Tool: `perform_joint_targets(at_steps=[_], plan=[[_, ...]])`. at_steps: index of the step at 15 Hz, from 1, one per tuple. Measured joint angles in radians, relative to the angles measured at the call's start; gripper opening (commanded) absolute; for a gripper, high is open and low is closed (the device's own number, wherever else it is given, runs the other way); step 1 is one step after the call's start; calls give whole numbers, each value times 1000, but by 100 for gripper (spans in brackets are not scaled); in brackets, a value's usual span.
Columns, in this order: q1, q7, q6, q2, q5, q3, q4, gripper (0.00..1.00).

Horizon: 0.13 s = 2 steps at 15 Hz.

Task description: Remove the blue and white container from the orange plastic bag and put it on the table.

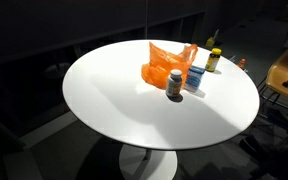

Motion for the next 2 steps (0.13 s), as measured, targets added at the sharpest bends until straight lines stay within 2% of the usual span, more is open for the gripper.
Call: perform_joint_targets(at_steps=[2], plan=[[-1,0,-1,1,0,-1,0,100]])
